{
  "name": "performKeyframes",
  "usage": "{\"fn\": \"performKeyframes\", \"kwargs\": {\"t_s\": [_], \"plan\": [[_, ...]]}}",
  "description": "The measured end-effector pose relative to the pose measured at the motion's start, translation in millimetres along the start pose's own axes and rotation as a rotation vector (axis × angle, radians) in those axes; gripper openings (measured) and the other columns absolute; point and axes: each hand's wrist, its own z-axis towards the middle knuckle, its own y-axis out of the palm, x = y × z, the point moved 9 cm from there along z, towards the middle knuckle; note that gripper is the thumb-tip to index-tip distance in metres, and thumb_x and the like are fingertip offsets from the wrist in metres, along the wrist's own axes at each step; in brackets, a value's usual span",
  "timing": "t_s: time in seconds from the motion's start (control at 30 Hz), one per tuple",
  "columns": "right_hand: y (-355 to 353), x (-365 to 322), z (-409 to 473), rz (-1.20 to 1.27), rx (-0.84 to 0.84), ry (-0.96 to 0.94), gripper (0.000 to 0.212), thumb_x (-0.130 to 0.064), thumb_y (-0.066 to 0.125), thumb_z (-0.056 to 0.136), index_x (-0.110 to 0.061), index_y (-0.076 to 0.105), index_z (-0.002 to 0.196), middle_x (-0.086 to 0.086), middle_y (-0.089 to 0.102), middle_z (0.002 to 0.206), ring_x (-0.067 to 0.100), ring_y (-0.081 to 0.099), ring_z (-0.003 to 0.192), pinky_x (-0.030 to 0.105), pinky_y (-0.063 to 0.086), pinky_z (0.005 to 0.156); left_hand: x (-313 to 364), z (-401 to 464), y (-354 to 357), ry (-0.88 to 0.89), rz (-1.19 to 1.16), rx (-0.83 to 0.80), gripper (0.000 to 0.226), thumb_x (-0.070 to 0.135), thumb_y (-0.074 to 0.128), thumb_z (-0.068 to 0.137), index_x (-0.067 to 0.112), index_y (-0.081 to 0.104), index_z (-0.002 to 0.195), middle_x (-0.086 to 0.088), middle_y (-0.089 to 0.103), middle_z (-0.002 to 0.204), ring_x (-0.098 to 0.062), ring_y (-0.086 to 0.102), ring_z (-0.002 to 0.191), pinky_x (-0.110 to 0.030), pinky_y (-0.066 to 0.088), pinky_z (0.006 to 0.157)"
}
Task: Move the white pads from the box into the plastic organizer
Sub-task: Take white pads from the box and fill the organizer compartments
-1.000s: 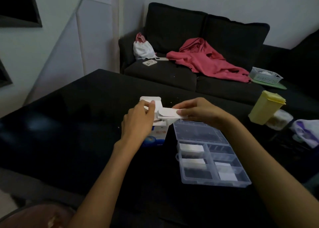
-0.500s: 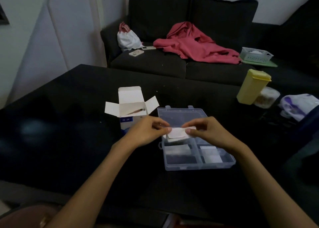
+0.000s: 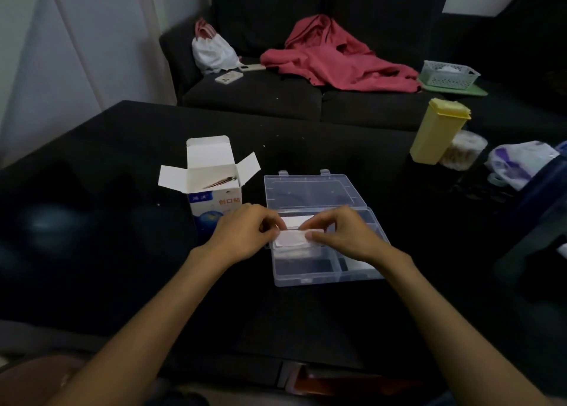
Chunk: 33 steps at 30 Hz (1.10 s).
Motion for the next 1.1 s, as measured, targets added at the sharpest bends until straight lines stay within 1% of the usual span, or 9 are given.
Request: {"fn": "performKeyframes", "kwargs": {"t_s": [0.13, 0.23, 0.37, 0.43, 0.57, 0.73, 0.83, 1.0, 1.1], "plan": [[5.8, -0.9, 4.8, -0.150, -0.049, 0.016, 0.021, -0.017, 0.062, 0.088, -0.023, 0.065, 0.108, -0.002, 0.067, 0.104, 0.006, 0.061, 0.093, 0.027, 0.052, 0.086, 8.9, -2.0, -3.5, 0.056, 0.165, 0.044, 0.023, 0.030, 0.059, 0.091, 0.034, 0.065, 0.112, 0.009, 0.061, 0.113, -0.008, 0.049, 0.106, -0.027, 0.044, 0.085], [7.4, -0.8, 5.1, -0.225, -0.056, 0.040, 0.017, -0.017, 0.062, 0.087, -0.021, 0.065, 0.103, -0.001, 0.067, 0.103, 0.008, 0.060, 0.091, 0.029, 0.052, 0.085, 17.1, -2.2, -2.4, 0.106, 0.265, 0.048, 0.025, 0.031, 0.055, 0.093, 0.034, 0.064, 0.116, 0.007, 0.059, 0.115, -0.010, 0.045, 0.110, -0.026, 0.039, 0.083], [6.5, -9.1, 3.9, -0.329, -0.059, -0.006, 0.012, -0.020, 0.065, 0.085, -0.022, 0.069, 0.096, -0.007, 0.066, 0.096, 0.000, 0.055, 0.078, 0.026, 0.051, 0.080, 20.8, -3.5, -0.1, 0.129, 0.342, 0.012, 0.026, 0.030, 0.049, 0.095, 0.037, 0.063, 0.116, 0.002, 0.055, 0.115, -0.014, 0.044, 0.107, -0.029, 0.036, 0.086], [5.5, -11.5, 4.9, -0.376, -0.058, -0.013, 0.013, -0.022, 0.066, 0.085, -0.023, 0.071, 0.097, -0.011, 0.063, 0.092, -0.003, 0.048, 0.068, 0.022, 0.044, 0.075, 23.1, -5.3, 0.3, 0.143, 0.369, 0.002, 0.027, 0.031, 0.047, 0.096, 0.037, 0.062, 0.118, 0.000, 0.050, 0.115, -0.016, 0.044, 0.105, -0.027, 0.034, 0.082], [6.3, -13.4, 7.0, -0.429, -0.056, -0.008, 0.017, -0.023, 0.066, 0.085, -0.021, 0.072, 0.100, -0.006, 0.063, 0.094, -0.001, 0.042, 0.063, 0.021, 0.039, 0.073, 24.5, -8.9, 5.1, 0.159, 0.396, -0.036, 0.030, 0.034, 0.042, 0.097, 0.036, 0.059, 0.121, -0.001, 0.049, 0.111, -0.016, 0.043, 0.101, -0.026, 0.030, 0.077], [-0.5, -16.9, 6.7, -0.431, -0.049, 0.004, 0.021, -0.022, 0.063, 0.087, -0.021, 0.071, 0.106, -0.003, 0.070, 0.105, 0.004, 0.054, 0.077, 0.025, 0.050, 0.077, 26.3, -8.2, 6.1, 0.162, 0.406, -0.054, 0.032, 0.036, 0.044, 0.096, 0.038, 0.056, 0.125, -0.001, 0.049, 0.109, -0.015, 0.043, 0.099, -0.026, 0.029, 0.076], [-8.4, -17.6, 5.0, -0.442, -0.026, 0.020, 0.020, -0.025, 0.064, 0.086, -0.022, 0.071, 0.105, -0.004, 0.070, 0.101, 0.006, 0.058, 0.076, 0.022, 0.048, 0.073, 24.3, -7.2, 7.8, 0.148, 0.402, -0.068, 0.032, 0.037, 0.044, 0.096, 0.038, 0.056, 0.126, -0.001, 0.049, 0.108, -0.015, 0.044, 0.097, -0.025, 0.031, 0.076], [-0.8, -13.6, 4.7, -0.576, -0.020, 0.077, 0.024, -0.036, 0.065, 0.084, -0.021, 0.072, 0.103, -0.002, 0.066, 0.099, 0.008, 0.049, 0.081, 0.026, 0.042, 0.078, 19.5, -6.9, 15.3, 0.123, 0.374, -0.132, 0.038, 0.049, 0.038, 0.096, 0.035, 0.058, 0.124, 0.000, 0.051, 0.110, -0.013, 0.044, 0.100, -0.027, 0.030, 0.078], [2.4, -10.6, 7.6, -0.600, -0.031, 0.119, 0.024, -0.034, 0.064, 0.086, -0.021, 0.072, 0.104, -0.001, 0.066, 0.101, 0.012, 0.053, 0.086, 0.029, 0.044, 0.083, 18.8, -7.3, 14.7, 0.129, 0.386, -0.117, 0.038, 0.050, 0.037, 0.096, 0.038, 0.055, 0.127, -0.001, 0.051, 0.112, -0.014, 0.045, 0.101, -0.027, 0.032, 0.078]]}}
